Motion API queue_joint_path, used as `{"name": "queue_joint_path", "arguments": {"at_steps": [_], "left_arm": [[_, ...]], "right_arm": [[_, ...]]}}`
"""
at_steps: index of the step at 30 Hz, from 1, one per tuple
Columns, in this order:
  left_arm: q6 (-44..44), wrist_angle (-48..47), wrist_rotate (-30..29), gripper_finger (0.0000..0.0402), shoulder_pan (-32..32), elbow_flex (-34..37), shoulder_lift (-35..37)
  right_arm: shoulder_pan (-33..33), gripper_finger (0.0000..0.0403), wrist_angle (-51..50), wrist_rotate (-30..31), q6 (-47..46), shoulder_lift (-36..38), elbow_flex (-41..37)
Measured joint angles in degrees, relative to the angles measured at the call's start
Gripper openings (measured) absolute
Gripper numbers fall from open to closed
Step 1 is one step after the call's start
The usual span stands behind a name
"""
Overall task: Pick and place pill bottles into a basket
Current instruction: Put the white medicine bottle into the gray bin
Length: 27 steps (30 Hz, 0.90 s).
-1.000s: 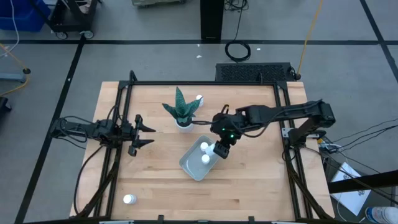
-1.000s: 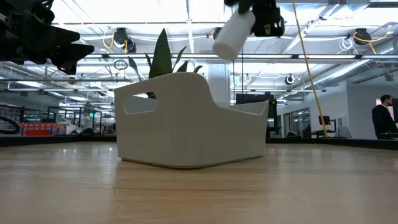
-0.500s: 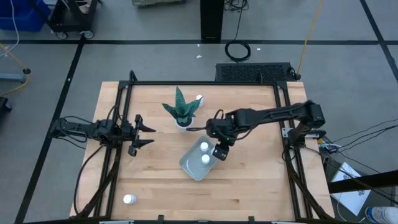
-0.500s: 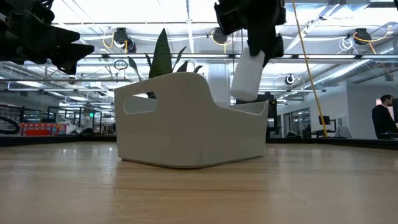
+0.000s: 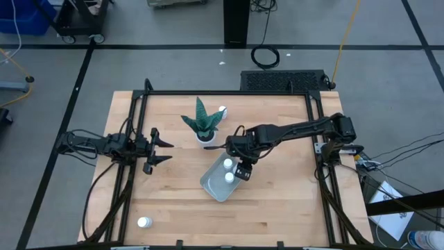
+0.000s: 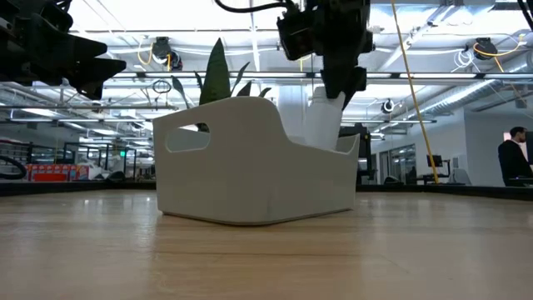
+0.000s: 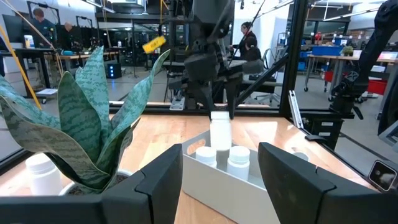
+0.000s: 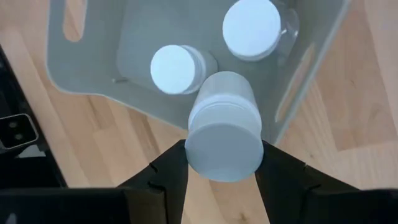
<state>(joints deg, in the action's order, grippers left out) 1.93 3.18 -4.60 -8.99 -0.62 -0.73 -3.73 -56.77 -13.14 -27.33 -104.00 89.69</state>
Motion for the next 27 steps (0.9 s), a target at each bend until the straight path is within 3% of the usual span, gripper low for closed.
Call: {"name": "queue_joint_path", "arguments": {"at_steps": [27], "left_arm": [[0.01, -0.03, 0.00, 0.0214, 0.02, 0.00, 0.00]], "right_arm": [[-0.28, 0.0158, -0.10, 1.03, 2.38, -5.38, -0.04]]}}
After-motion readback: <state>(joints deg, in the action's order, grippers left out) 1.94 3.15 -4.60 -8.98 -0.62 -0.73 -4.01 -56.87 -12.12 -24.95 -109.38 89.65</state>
